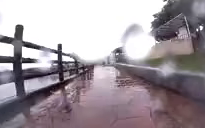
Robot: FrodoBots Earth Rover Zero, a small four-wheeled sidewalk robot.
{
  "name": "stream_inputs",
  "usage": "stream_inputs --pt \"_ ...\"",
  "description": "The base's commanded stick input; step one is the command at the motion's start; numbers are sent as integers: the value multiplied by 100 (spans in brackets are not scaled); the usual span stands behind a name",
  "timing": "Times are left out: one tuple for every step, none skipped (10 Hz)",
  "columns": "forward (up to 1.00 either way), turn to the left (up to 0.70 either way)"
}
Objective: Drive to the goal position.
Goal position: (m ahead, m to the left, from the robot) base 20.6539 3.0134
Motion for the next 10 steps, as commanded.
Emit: stream_inputs --pt "100 0" --pt "100 0" --pt "100 0" --pt "100 0" --pt "100 0" --pt "100 0" --pt "100 0" --pt "100 0" --pt "100 0" --pt "100 0"
